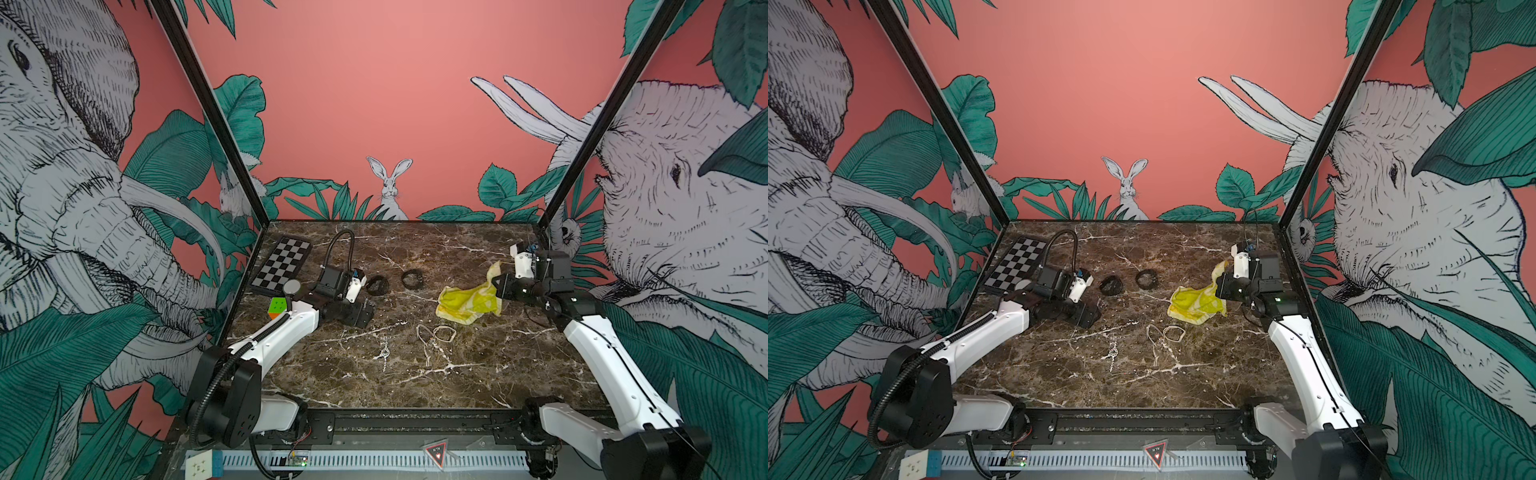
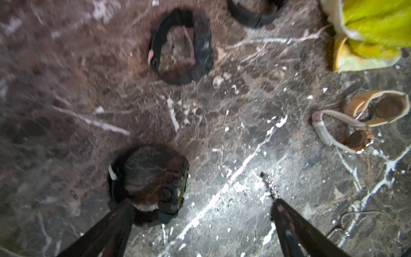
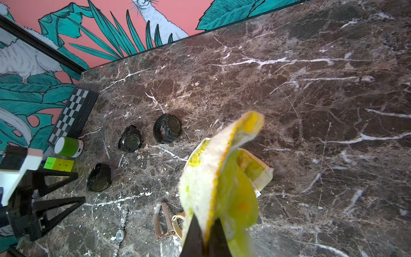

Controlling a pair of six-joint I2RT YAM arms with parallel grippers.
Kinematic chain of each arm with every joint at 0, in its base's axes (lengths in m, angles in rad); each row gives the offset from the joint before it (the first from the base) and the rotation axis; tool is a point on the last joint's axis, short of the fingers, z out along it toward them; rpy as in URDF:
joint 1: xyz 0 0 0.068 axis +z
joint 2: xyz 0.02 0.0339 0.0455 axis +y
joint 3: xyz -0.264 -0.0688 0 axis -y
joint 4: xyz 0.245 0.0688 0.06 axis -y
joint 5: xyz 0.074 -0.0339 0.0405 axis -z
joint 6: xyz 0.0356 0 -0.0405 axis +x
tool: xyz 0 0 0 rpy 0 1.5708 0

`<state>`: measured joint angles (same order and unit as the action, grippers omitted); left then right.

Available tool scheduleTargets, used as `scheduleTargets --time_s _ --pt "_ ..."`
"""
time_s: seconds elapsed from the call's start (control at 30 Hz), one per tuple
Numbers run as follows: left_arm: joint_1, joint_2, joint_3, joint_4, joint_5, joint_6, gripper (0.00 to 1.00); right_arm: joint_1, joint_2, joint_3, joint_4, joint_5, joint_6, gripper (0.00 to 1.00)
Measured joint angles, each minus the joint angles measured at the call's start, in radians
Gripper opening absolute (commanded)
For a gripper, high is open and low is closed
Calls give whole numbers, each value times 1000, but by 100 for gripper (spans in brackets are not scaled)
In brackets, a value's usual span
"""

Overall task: Wipe the watch dial
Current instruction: Pick up the watch at the center of the board.

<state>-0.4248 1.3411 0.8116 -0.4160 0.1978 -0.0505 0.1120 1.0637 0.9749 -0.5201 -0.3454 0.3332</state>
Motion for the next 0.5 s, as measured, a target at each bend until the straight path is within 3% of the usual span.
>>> scheduleTargets --time_s 0.5 --pt "-5 56 -69 115 32 -130 99 0 -97 -41 -4 -14 4 2"
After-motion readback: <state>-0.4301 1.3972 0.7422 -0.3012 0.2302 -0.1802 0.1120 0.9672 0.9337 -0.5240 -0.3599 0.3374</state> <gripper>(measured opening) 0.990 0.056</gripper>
